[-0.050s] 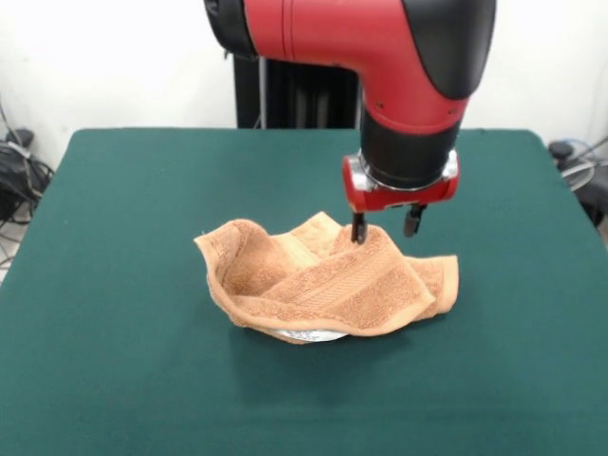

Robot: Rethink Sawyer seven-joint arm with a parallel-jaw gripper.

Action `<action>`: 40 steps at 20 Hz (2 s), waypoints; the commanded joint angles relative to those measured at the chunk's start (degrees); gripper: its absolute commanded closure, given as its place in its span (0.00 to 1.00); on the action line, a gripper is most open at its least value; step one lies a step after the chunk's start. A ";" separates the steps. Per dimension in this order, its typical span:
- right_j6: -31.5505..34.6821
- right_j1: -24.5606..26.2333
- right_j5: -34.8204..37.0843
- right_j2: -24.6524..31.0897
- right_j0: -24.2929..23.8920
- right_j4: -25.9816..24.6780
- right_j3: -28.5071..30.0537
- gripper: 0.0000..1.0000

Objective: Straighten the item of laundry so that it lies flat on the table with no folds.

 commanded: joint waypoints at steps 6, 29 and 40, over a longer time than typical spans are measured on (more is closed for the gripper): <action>7.34 4.84 -1.64 4.36 1.75 -0.09 -0.42 0.00; 7.97 1.51 4.48 3.94 2.82 1.15 -4.29 0.00; 9.35 2.68 8.57 3.15 4.51 1.06 -6.73 0.00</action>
